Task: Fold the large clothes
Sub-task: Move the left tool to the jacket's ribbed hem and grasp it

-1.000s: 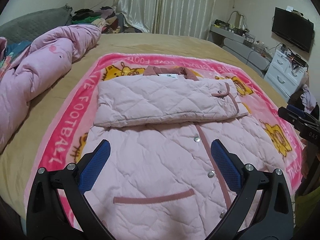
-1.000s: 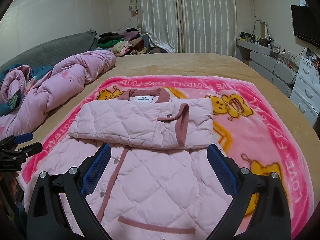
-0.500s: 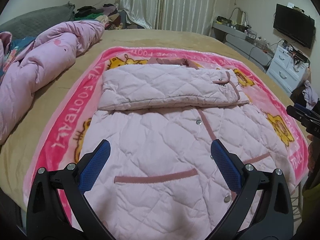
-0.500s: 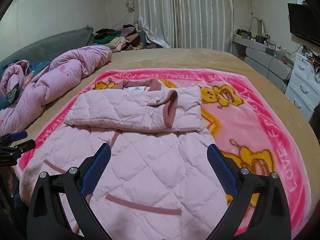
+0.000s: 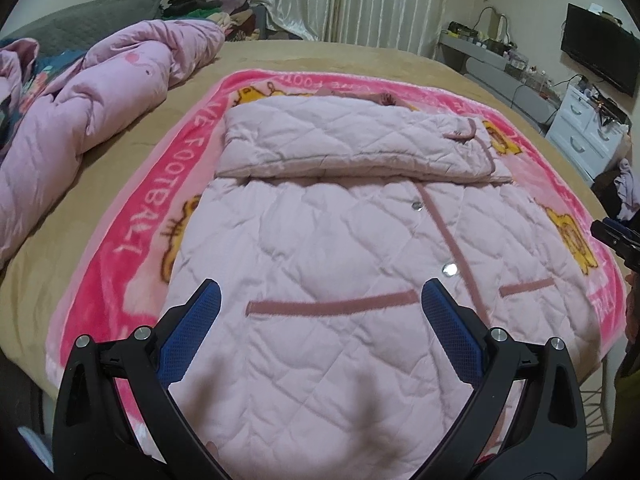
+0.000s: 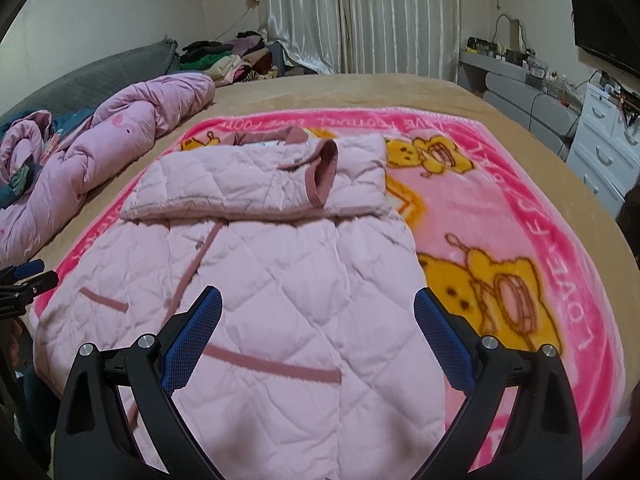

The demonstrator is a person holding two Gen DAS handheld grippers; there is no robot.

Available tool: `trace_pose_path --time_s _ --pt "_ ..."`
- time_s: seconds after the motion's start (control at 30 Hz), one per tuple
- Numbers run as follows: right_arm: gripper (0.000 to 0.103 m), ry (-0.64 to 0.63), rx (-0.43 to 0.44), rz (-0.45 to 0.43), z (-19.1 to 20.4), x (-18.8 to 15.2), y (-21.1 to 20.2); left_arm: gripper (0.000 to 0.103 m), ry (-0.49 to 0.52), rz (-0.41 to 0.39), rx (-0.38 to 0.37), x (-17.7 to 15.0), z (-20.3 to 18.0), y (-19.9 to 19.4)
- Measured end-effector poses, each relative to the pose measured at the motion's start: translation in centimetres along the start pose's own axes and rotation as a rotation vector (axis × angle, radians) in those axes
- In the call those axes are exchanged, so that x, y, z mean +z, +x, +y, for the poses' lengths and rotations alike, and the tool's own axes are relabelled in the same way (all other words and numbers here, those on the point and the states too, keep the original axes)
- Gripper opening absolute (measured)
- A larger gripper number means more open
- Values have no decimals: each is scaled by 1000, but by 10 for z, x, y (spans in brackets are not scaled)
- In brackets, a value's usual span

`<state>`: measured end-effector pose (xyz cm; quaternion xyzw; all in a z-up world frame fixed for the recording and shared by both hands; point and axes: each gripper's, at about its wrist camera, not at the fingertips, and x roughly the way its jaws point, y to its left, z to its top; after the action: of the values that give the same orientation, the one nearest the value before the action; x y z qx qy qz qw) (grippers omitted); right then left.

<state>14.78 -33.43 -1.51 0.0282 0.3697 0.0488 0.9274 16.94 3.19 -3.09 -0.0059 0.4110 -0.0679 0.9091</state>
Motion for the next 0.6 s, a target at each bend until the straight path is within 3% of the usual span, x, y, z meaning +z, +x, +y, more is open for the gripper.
trace_pose_path --time_s 0.6 --pt "96 34 -40 91 -23 -42 8 94 -104 38 77 -43 56 -10"
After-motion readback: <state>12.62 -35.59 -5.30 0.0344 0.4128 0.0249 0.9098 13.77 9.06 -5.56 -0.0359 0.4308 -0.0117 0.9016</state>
